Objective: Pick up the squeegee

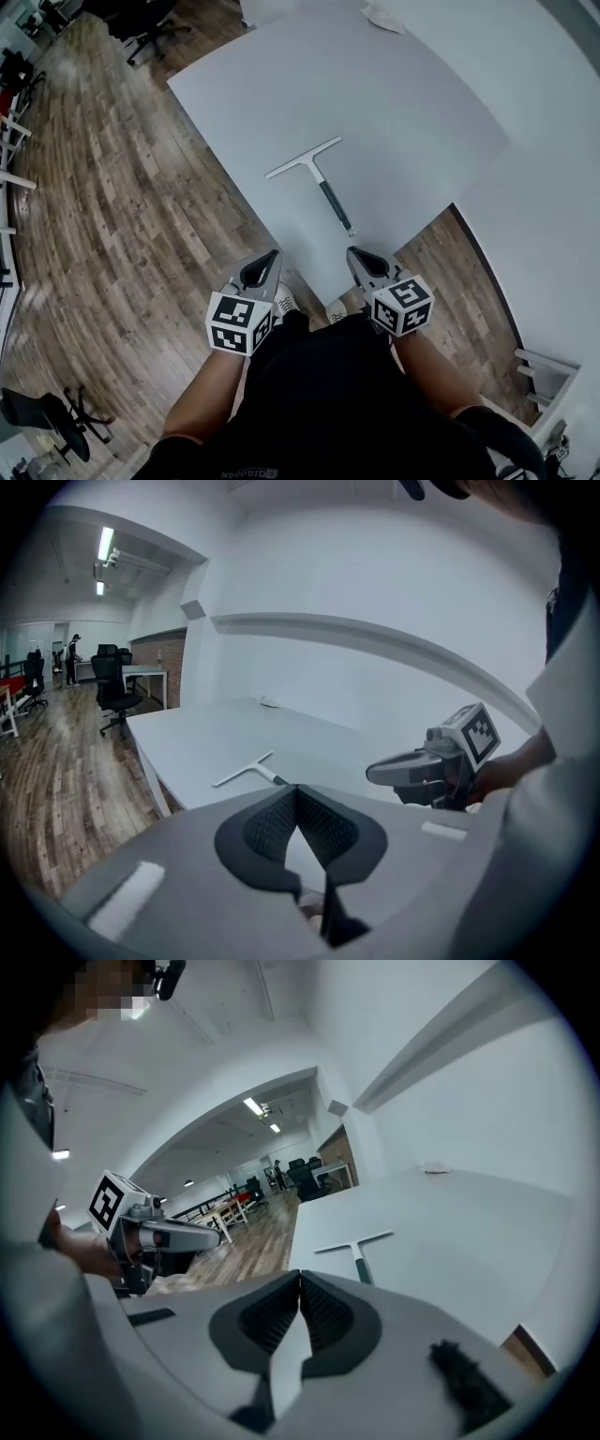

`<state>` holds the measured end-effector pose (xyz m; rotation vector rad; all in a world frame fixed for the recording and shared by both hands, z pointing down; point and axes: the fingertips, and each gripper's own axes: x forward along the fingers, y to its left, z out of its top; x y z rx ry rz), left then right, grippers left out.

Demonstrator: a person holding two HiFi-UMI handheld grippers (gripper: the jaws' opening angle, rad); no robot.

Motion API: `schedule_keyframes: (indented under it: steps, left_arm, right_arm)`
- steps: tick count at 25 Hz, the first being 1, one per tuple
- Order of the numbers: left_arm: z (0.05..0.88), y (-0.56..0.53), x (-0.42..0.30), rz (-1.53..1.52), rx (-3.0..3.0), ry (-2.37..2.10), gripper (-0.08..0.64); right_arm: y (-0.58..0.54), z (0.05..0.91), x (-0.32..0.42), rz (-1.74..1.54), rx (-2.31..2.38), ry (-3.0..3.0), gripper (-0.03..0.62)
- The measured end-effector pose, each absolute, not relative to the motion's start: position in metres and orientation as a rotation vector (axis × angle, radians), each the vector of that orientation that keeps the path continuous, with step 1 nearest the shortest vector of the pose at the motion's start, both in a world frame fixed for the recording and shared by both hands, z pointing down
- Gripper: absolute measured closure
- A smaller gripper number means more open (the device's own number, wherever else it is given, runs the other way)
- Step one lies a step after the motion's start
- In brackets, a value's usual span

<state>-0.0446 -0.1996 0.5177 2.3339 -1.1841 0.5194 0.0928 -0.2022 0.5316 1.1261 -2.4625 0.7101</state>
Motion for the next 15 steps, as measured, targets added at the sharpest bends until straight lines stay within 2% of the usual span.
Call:
schedule_keyframes:
  steps: [15]
  left_arm:
    - [0.55,-0.236,-0.068,0.516,2.388,-1.037,0.552]
  right_arm:
    - [-0.276,0.569,0.084,0.582,1.236,-2.237,0.584]
